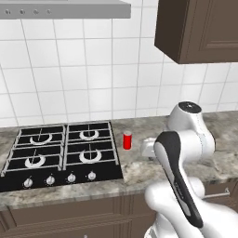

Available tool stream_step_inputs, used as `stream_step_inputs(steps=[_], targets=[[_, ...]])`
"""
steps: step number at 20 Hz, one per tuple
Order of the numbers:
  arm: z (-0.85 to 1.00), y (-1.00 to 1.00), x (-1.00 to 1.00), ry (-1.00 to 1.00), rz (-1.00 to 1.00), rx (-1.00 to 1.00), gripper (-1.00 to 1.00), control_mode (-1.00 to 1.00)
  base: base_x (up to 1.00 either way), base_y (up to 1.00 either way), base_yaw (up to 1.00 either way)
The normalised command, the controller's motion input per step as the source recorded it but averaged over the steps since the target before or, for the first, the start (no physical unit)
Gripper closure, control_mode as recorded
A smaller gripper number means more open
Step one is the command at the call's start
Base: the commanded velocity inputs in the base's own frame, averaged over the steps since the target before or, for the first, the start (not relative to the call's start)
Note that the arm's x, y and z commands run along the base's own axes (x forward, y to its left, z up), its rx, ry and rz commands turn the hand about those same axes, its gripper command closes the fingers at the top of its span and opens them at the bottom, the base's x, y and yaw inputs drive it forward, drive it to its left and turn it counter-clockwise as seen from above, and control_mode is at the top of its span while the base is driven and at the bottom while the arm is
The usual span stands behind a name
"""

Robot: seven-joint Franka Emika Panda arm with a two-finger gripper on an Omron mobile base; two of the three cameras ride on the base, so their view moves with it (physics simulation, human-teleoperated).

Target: Four empty soda cans are scattered around the kitchen. Gather all the cans and cluster them next to the stove for recycling.

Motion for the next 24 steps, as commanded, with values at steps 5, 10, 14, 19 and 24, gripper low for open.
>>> stream_step_inputs(steps=[5,10,14,19,24], targets=[[0.0,0.0,0.0,0.0,0.0,0.0,-1.0,-1.0,0.0,0.0,0.0],[0.0,0.0,0.0,0.0,0.0,0.0,-1.0,1.0,0.0,0.0,0.0],[0.0,0.0,0.0,0.0,0.0,0.0,-1.0,1.0,-0.79,0.13,0.0],[0.0,0.0,0.0,0.0,0.0,0.0,-1.0,1.0,-0.55,0.72,0.62],[0.0,0.0,0.0,0.0,0.0,0.0,-1.0,1.0,0.0,0.19,0.97]])
